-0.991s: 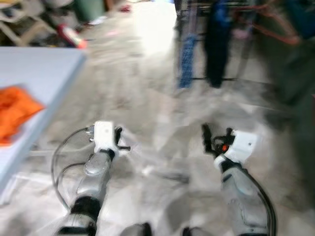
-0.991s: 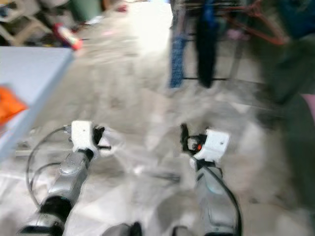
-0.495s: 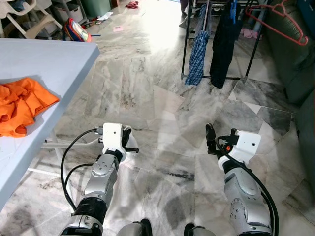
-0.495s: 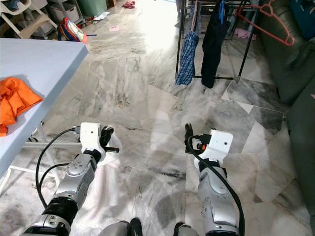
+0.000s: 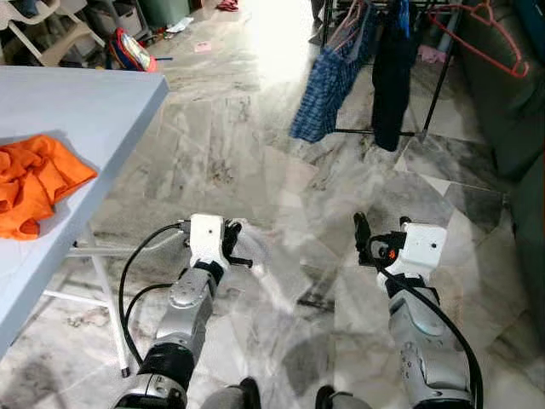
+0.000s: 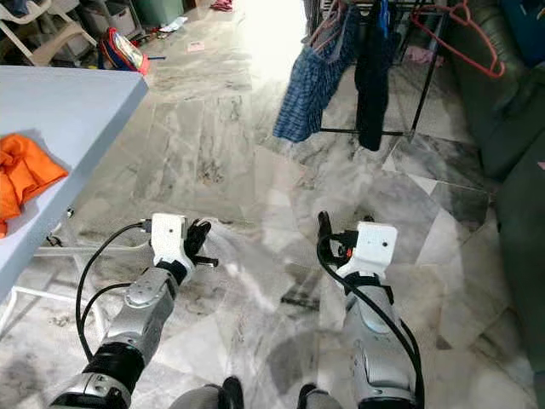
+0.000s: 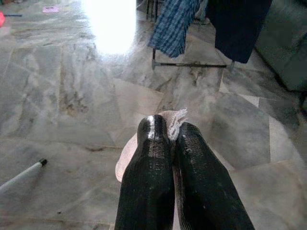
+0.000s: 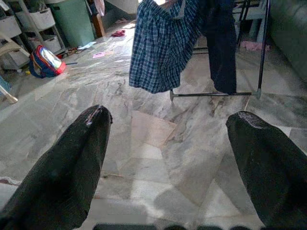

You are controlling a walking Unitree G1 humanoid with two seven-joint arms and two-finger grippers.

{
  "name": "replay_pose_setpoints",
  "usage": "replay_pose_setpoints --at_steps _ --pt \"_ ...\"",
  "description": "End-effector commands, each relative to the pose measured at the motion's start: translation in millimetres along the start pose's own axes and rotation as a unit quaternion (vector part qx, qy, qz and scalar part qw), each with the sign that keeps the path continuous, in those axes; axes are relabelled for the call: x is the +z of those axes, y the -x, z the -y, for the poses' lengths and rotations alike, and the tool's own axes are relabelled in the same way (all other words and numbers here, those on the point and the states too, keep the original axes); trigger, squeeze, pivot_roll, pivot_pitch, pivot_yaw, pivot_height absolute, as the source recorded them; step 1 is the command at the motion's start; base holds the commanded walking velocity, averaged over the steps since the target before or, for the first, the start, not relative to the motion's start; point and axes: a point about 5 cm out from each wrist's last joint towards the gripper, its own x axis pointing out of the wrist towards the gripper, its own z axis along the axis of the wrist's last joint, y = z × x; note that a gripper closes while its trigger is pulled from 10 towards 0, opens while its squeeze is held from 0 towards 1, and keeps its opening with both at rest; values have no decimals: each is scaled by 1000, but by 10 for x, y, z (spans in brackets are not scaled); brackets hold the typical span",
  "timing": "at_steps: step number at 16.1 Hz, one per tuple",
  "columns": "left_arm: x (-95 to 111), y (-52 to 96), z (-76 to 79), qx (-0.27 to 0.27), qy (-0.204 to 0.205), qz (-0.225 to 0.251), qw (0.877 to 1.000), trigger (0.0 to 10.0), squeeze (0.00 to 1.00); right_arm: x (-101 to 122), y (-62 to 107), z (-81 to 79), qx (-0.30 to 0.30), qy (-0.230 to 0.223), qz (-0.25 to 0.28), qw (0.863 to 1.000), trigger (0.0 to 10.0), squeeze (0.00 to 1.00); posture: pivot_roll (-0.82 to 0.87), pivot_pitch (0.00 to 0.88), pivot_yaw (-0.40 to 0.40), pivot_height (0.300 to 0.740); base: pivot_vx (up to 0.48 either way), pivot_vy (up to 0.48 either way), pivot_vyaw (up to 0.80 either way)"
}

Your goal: Hang hanger

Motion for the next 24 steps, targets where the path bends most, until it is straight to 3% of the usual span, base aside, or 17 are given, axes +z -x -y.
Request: replay_pose_setpoints --at_steps 1,10,14,24 --pt "47 1 -16 -4 -9 15 1000 10000 0 17 -14 -34 5 3 4 1000 10000 0 31 202 49 740 315 0 0" --pt "4 4 -22 3 -9 7 1000 10000 0 47 -96 -238 44 16 10 999 10000 0 24 213 46 740 367 0 0" --pt "-51 27 -108 35 -22 -9 999 10000 0 -12 -85 -292 49 14 1 999 10000 0 31 216 45 740 0 0 0" --pt "-84 42 -112 38 -23 -12 999 10000 0 -56 -100 -310 51 13 -3 999 10000 0 35 183 51 740 0 0 0"
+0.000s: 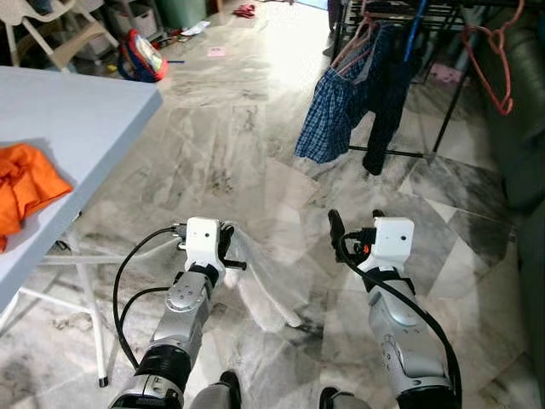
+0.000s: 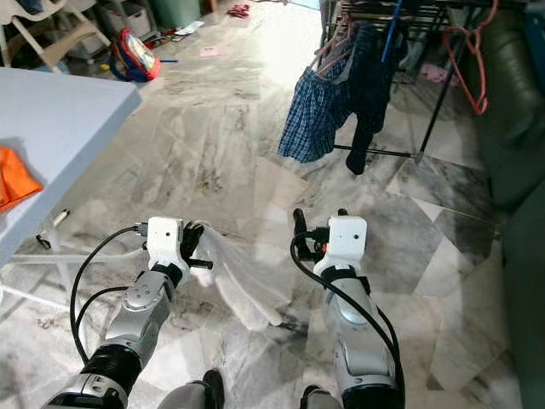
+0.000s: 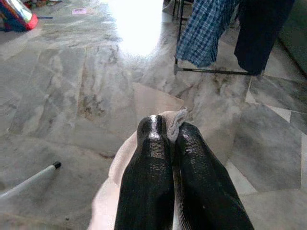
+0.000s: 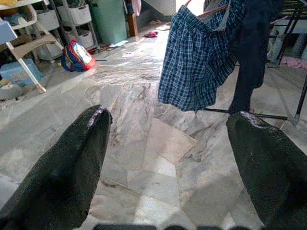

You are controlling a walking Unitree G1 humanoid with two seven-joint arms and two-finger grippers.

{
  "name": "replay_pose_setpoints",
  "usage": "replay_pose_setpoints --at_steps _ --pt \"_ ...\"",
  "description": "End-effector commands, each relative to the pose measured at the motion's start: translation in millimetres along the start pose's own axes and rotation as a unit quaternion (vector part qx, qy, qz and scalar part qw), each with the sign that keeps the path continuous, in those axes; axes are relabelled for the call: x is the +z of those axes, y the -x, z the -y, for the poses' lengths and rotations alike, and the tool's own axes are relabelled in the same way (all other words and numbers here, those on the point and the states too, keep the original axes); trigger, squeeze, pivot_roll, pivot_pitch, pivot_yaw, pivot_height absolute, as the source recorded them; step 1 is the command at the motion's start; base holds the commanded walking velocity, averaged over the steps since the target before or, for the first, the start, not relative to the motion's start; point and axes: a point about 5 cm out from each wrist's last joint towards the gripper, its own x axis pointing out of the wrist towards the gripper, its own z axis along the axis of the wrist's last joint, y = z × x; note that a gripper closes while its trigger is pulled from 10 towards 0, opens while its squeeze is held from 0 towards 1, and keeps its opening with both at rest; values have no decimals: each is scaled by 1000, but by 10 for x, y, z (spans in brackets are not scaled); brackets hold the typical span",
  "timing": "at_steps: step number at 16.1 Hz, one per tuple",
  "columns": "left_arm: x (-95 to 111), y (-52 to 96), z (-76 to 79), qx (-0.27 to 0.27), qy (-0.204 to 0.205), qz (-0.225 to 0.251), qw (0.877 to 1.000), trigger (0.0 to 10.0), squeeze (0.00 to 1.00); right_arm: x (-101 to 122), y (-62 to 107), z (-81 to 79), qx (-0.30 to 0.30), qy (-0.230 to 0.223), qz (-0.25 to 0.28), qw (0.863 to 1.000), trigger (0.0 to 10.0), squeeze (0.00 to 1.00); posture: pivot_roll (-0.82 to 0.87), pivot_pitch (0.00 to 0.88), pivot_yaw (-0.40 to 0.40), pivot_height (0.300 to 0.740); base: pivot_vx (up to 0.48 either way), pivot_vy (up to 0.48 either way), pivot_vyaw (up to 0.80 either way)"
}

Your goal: Hang hanger

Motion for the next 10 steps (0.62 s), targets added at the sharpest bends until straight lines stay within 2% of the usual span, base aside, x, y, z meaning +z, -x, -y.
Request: replay_pose_setpoints --at_steps 1,5,10 --pt "5 -12 -17 4 -6 1 1000 10000 0 -23 -15 -6 0 3 -2 1000 10000 0 32 142 51 740 0 0 0" --pt "158 -153 56 -2 -8 15 1000 10000 0 24 -151 48 -1 10 9 1000 10000 0 35 8 52 740 0 0 0" --pt "318 -280 117 -11 -11 27 1000 10000 0 109 -295 130 -8 18 25 999 10000 0 17 0 60 740 0 0 0"
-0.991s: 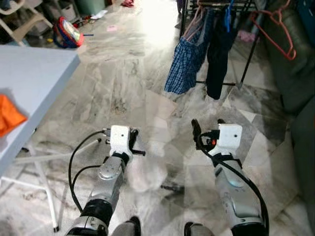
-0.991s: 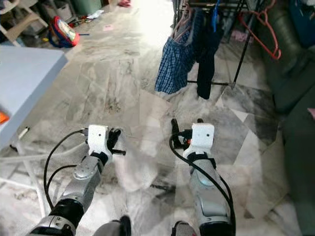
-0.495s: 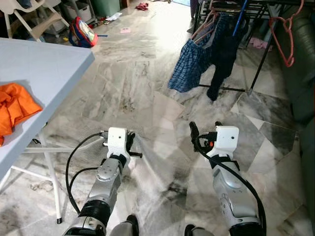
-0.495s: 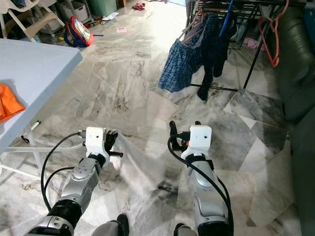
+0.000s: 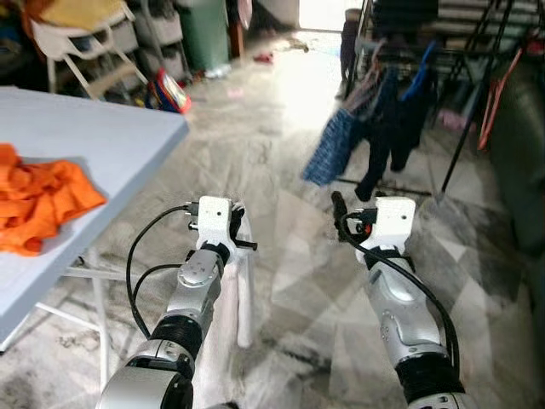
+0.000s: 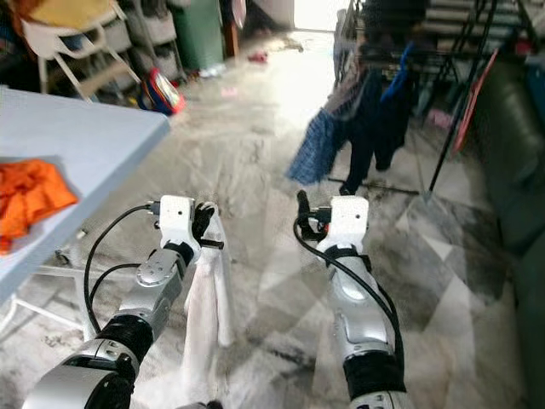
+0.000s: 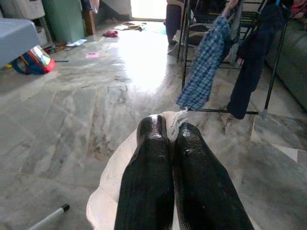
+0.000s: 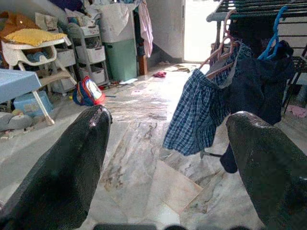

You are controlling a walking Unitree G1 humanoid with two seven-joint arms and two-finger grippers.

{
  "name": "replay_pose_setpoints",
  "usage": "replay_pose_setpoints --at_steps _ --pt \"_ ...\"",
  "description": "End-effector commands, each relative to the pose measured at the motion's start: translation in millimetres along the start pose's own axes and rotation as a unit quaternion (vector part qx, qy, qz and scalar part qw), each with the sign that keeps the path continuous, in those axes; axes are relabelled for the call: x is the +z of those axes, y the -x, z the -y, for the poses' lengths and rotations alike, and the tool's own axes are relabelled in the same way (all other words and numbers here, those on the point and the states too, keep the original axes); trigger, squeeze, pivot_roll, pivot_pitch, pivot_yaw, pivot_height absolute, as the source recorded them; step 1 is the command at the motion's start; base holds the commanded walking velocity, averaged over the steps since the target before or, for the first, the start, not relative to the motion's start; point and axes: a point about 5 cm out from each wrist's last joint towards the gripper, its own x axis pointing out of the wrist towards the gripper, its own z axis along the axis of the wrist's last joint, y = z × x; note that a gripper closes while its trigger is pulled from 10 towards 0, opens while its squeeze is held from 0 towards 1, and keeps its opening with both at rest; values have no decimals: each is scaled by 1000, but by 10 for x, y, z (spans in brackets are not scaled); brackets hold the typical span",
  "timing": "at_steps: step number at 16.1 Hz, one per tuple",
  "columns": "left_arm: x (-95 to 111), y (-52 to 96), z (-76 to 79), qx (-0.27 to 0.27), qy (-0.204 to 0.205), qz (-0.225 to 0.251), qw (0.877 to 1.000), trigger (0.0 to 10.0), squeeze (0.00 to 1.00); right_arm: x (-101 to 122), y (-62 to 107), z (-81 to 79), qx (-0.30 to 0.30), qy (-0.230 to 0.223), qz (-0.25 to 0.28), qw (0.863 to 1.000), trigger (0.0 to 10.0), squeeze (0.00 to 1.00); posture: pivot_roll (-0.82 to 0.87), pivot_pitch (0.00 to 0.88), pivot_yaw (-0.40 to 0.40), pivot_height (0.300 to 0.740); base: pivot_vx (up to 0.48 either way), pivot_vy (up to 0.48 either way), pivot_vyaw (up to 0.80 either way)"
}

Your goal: Hang hanger

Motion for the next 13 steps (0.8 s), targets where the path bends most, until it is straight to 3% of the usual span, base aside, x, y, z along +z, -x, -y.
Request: replay_pose_setpoints --at_steps 1,10,13 --pt "103 -62 -1 0 -6 13 1000 10000 0 22 -52 16 -4 0 7 1000 10000 0 4 0 66 740 0 0 0" --pt "95 -65 40 -18 10 20 1000 10000 0 -98 73 160 -36 0 4 999 10000 0 -18 0 83 740 0 0 0" --pt "478 -163 120 -38 -4 102 994 10000 0 -130 117 239 -48 1 -1 999 10000 0 -13 0 76 740 0 0 0"
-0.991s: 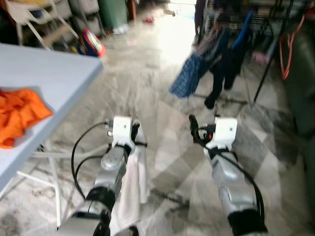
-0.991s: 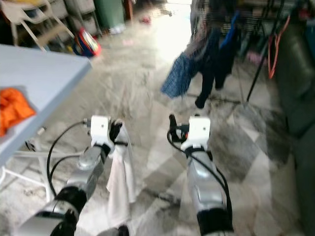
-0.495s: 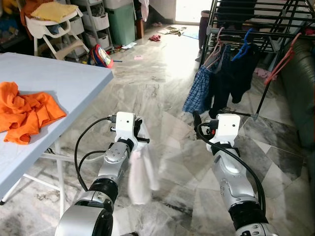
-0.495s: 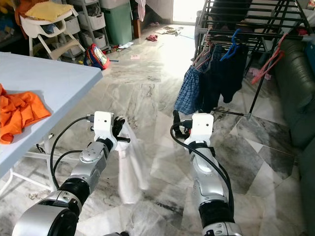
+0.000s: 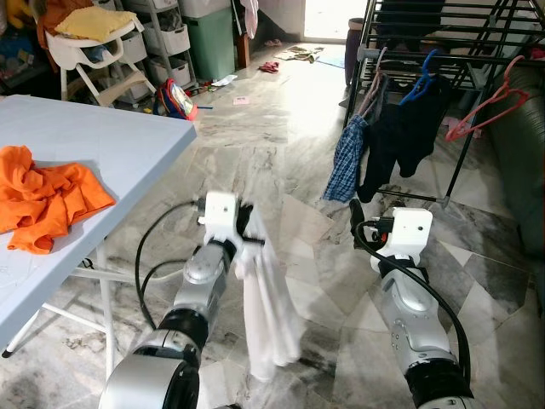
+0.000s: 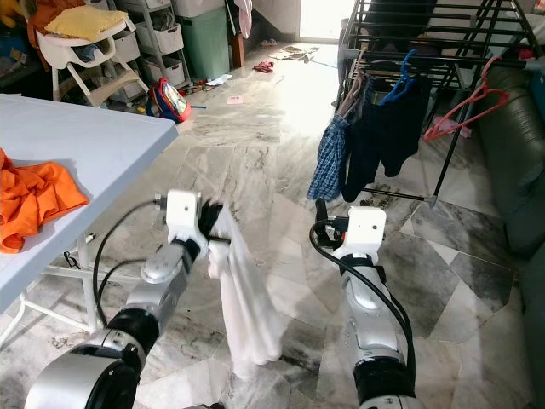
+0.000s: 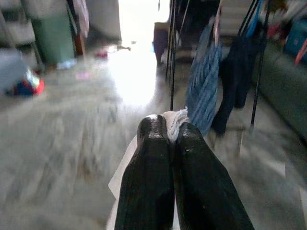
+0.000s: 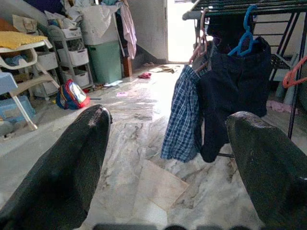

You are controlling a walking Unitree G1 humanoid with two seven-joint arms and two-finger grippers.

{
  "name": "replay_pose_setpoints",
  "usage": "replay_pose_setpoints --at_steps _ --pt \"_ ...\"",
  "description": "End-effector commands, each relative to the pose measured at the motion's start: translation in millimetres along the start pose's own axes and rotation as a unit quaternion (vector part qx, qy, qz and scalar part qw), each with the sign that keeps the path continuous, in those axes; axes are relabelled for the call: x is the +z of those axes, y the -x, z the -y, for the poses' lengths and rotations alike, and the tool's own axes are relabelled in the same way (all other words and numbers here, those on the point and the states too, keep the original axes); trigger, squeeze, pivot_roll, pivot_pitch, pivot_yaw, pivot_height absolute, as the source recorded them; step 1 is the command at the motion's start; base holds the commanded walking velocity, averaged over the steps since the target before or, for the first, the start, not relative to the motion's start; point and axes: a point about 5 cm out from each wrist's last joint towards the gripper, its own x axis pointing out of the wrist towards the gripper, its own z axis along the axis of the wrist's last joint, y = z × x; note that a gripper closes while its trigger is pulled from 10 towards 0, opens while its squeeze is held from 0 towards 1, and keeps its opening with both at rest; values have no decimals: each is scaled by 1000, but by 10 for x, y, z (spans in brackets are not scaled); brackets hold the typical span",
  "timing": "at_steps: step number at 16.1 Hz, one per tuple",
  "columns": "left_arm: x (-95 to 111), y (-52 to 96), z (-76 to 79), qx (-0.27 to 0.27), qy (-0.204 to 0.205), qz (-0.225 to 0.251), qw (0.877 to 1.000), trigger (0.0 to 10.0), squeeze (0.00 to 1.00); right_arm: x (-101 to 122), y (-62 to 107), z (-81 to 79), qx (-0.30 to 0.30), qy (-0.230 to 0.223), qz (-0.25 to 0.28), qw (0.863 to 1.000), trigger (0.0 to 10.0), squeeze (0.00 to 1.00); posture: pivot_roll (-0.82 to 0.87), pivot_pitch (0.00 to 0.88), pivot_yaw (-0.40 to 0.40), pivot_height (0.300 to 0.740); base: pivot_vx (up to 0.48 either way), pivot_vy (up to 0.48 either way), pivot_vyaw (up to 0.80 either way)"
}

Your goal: Hang hanger

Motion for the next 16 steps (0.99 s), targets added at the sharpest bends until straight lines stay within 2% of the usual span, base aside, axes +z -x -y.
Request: replay_pose_setpoints --at_steps 1,7,12,16 --pt "299 -105 1 -6 -7 59 998 10000 0 -18 19 38 -6 -2 0 1000 10000 0 -10 0 73 740 0 0 0" --pt "257 -117 28 -12 -9 45 999 10000 0 35 -64 55 -3 6 6 1000 10000 0 -27 0 76 740 0 0 0" --pt "270 -131 71 -19 -4 48 999 10000 0 0 -34 50 -5 4 4 1000 10000 0 -35 0 80 740 0 0 0" --pt "468 -188 96 -35 -6 86 996 10000 0 -17 -19 37 -2 4 1 1000 10000 0 -36 0 84 740 0 0 0"
